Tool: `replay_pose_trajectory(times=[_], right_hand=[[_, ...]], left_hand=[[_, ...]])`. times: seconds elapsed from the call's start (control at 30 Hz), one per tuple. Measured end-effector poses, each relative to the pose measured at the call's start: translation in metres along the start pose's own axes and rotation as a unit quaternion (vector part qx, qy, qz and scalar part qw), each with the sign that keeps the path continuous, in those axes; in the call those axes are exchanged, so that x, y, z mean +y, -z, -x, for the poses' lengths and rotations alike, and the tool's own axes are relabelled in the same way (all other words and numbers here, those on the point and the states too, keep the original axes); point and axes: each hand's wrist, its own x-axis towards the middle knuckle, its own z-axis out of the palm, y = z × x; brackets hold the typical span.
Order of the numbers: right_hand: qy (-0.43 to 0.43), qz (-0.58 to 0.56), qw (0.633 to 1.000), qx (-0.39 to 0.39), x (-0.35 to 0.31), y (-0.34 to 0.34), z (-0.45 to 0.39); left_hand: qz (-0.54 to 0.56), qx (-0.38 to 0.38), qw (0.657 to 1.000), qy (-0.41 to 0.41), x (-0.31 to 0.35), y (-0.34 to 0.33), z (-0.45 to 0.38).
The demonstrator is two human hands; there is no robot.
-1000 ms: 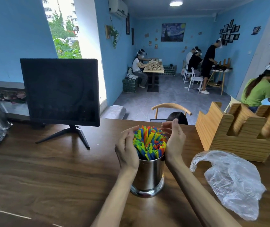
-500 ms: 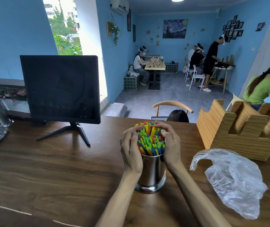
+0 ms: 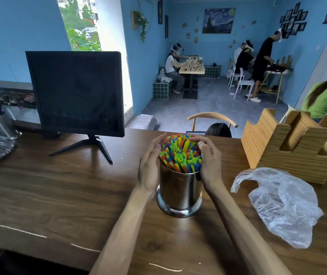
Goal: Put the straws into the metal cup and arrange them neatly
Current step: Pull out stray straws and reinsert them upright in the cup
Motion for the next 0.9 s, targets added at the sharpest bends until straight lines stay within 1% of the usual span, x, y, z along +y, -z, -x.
replay_pose_trajectory(times=[0.13, 0.3, 0.33, 0.47, 0.6, 0.67, 0.77, 0.9], right_hand=[[-0.016, -0.008, 1.000, 0.003, -0.002, 0.000, 0.002], [-0.019, -0.007, 1.000, 0.007, -0.004, 0.000, 0.004], [-0.021, -0.008, 1.000, 0.006, -0.005, 0.000, 0.004], [-0.026, -0.012, 1.000, 0.008, -0.002, 0.001, 0.005], [-0.025, -0.013, 0.999, 0.016, -0.002, 0.000, 0.005], [-0.025, -0.011, 1.000, 0.015, -0.003, 0.000, 0.005], [-0.028, -0.019, 0.999, 0.013, -0.003, 0.000, 0.007], [-0.031, -0.016, 0.999, 0.011, -0.003, -0.001, 0.008]], left_hand=[[-0.047, 0.012, 0.999, -0.014, -0.002, 0.014, -0.005], [-0.084, 0.074, 0.994, -0.006, 0.001, 0.021, 0.002], [-0.081, 0.076, 0.994, -0.001, 0.004, 0.022, 0.004], [-0.109, 0.021, 0.994, 0.013, 0.013, 0.025, 0.007], [-0.161, -0.008, 0.986, -0.034, 0.011, 0.027, 0.011], [-0.191, -0.008, 0.980, -0.062, 0.012, 0.029, 0.012], [-0.252, 0.014, 0.963, -0.097, 0.019, 0.030, 0.013], [-0.278, 0.028, 0.954, -0.112, 0.026, 0.029, 0.015]])
